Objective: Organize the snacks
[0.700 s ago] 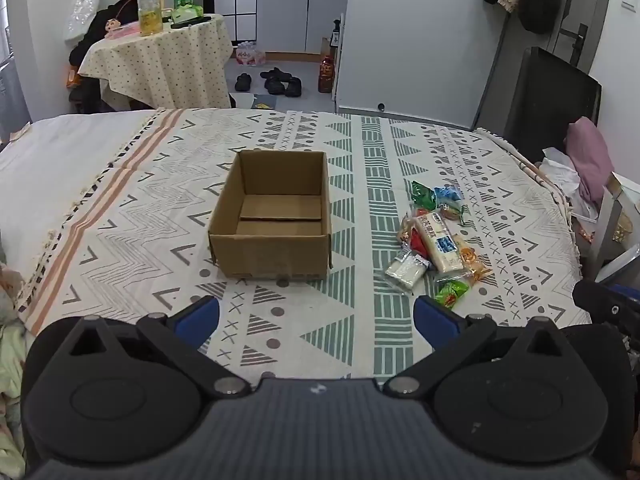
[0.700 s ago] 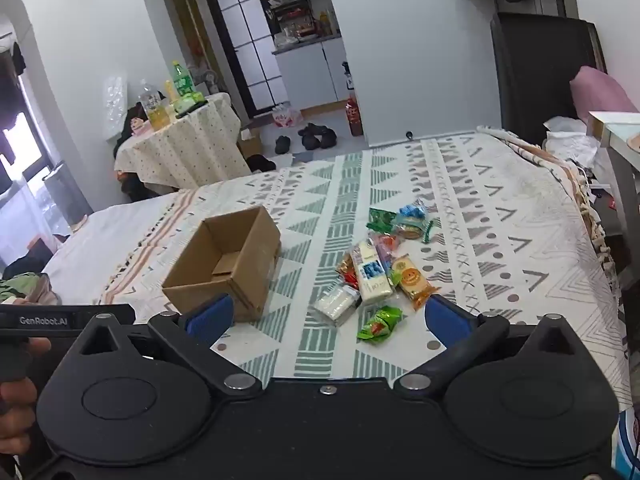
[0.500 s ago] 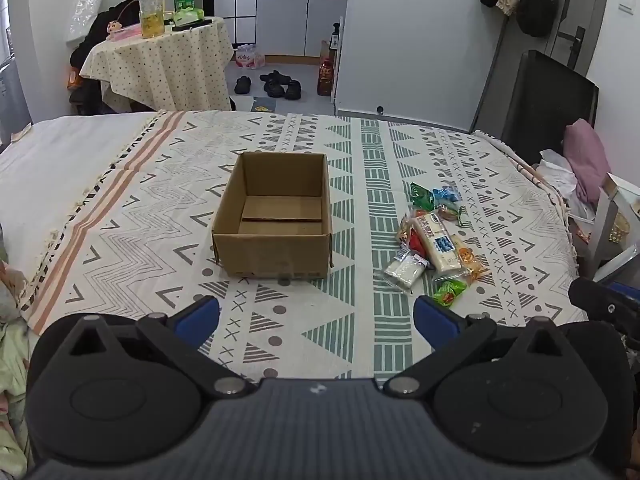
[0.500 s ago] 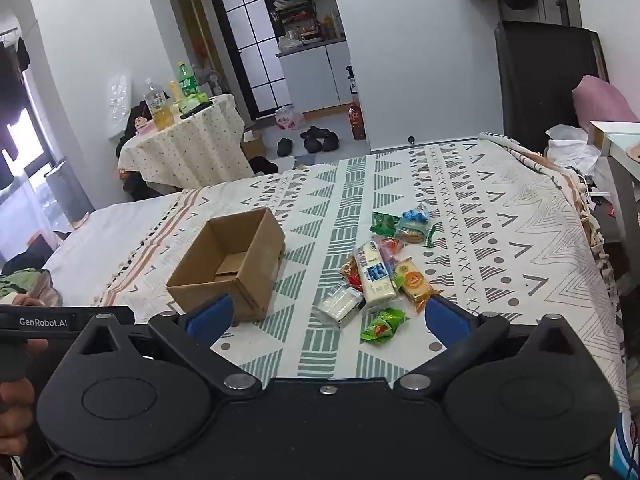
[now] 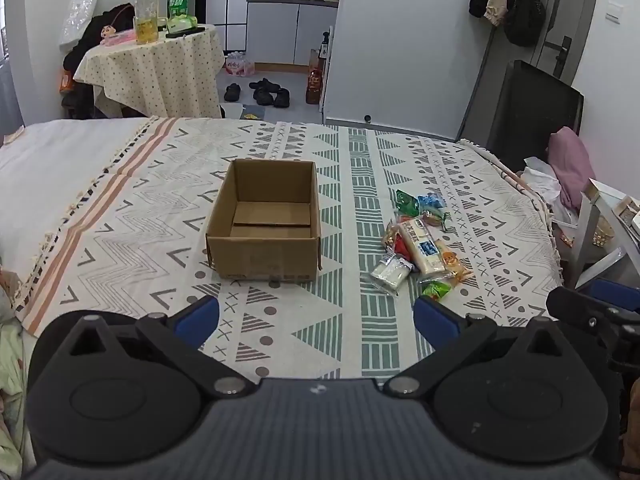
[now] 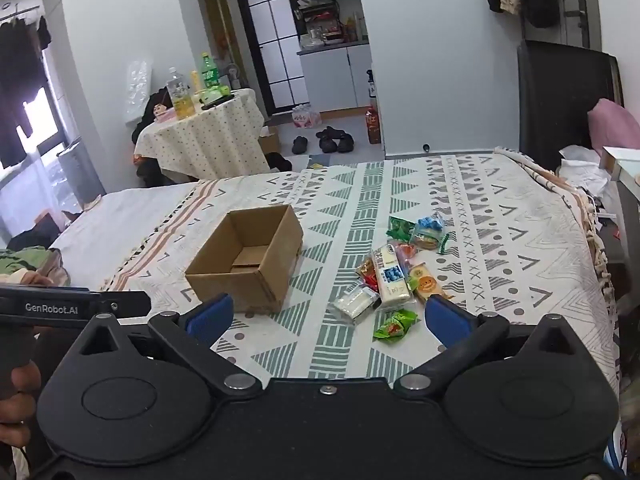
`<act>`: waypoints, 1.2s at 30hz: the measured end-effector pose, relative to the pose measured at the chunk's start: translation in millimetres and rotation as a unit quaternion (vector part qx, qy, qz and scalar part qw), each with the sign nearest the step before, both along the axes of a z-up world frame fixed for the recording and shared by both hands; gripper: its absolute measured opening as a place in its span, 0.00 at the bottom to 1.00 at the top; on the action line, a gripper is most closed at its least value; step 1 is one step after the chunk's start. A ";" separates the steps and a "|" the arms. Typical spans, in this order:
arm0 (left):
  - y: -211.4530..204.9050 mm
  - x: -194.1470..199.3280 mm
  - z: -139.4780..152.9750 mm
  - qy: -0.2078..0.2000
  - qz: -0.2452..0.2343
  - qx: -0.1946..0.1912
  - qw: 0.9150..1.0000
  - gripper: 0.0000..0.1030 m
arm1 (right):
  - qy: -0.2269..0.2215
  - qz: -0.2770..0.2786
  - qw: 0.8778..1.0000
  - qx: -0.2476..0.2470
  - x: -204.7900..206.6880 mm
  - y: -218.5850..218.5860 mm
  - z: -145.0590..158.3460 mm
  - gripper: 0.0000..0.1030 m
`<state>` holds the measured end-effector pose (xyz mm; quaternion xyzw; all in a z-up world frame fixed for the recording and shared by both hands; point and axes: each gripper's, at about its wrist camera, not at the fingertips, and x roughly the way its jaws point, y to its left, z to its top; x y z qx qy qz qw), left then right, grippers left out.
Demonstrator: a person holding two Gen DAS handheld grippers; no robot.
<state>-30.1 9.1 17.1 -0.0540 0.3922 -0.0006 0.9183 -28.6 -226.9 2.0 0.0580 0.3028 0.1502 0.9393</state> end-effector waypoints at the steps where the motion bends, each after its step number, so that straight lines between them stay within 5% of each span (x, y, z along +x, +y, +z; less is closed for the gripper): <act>1: 0.2 -0.8 -0.8 0.000 0.000 0.000 1.000 1.00 | -0.001 0.004 1.000 -0.001 -1.0 0.9 0.5 1.00; 36: 7.3 -2.1 -0.4 0.005 0.005 -0.002 1.000 1.00 | -0.001 -0.002 1.000 -0.025 -0.7 5.7 2.9 1.00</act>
